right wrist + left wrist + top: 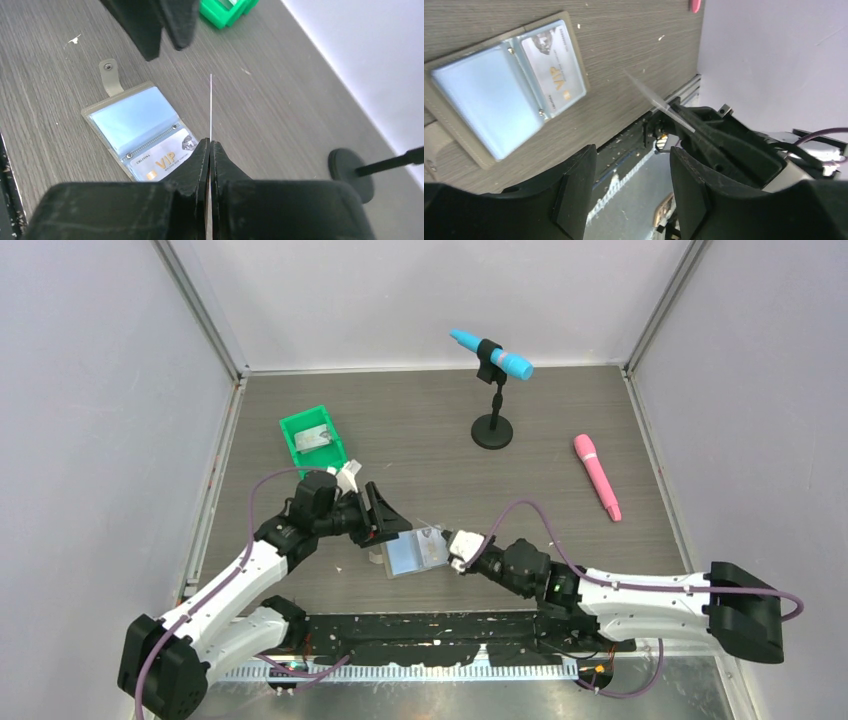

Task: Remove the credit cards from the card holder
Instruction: Remove the credit card from the card holder.

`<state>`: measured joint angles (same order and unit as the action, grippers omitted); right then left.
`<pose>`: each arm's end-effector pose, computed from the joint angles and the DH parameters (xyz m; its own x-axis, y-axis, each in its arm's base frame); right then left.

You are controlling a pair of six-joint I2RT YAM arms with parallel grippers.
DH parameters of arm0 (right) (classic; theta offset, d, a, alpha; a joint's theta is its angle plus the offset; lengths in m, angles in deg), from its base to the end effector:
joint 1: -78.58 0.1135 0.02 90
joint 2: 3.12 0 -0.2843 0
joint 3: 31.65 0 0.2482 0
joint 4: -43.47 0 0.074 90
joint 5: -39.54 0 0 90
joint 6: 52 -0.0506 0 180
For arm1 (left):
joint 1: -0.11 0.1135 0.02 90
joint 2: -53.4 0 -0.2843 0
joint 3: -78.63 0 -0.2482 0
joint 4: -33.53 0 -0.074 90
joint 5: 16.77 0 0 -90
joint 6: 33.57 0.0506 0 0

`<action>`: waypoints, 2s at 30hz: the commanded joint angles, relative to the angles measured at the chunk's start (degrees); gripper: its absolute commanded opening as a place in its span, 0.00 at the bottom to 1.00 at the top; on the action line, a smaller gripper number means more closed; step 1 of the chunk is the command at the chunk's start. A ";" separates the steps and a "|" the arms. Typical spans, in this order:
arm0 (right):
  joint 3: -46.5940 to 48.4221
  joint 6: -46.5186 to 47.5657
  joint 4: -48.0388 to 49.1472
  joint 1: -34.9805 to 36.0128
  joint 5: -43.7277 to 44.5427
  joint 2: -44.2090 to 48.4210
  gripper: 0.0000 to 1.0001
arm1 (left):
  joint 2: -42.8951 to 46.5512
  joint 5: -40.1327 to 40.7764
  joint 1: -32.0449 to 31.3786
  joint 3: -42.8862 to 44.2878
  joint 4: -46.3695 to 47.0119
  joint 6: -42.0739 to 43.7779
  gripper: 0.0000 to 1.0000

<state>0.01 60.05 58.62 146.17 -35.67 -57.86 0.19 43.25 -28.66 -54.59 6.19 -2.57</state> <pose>0.0905 0.1855 0.2314 0.2506 -0.3443 -0.9048 -0.7589 0.5104 -0.4045 0.1582 -0.1157 0.2479 -0.9204 -0.3417 -0.1900 -0.0154 0.5174 -0.8556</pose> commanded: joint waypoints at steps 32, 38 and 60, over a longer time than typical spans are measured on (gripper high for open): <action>1.38 14.05 7.80 16.83 14.54 -3.55 0.47 | -2.54 -6.59 -1.37 -7.29 24.77 -7.66 0.00; 1.44 3.54 0.06 15.24 12.23 3.81 0.53 | -3.96 -5.96 -1.37 -8.54 27.64 -1.79 0.00; 27.02 -17.96 -41.08 -19.54 -49.52 -2.69 0.53 | -4.27 -20.01 -2.15 -0.31 8.46 17.82 0.00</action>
<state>22.51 43.28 24.57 128.95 -70.25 -56.51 -4.75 29.04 -30.32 -57.19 16.31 11.70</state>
